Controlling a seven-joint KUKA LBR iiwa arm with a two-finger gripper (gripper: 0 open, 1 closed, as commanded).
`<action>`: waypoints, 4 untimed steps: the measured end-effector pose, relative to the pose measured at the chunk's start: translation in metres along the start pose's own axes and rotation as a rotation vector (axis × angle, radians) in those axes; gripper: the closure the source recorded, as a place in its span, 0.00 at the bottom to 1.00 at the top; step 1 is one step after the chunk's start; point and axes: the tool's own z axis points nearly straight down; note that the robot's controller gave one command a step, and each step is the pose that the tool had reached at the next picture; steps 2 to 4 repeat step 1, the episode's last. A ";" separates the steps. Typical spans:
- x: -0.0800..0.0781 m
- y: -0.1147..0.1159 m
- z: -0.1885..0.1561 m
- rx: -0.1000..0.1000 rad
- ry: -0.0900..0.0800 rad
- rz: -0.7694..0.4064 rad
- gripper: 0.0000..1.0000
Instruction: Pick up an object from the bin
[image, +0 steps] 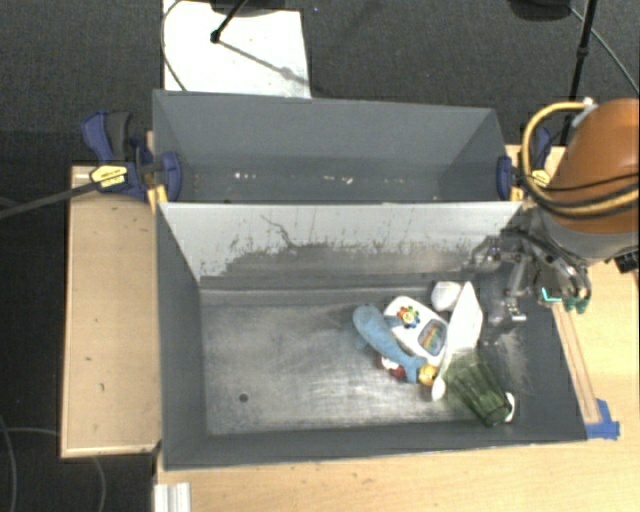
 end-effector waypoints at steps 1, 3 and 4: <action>-0.002 0.000 -0.004 0.001 -0.008 -0.005 1.00; -0.002 0.000 -0.004 0.001 -0.008 -0.005 1.00; -0.002 0.000 -0.004 0.001 -0.008 -0.005 1.00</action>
Offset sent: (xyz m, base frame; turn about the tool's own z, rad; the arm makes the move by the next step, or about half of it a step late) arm 0.0000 0.0000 0.0000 0.0000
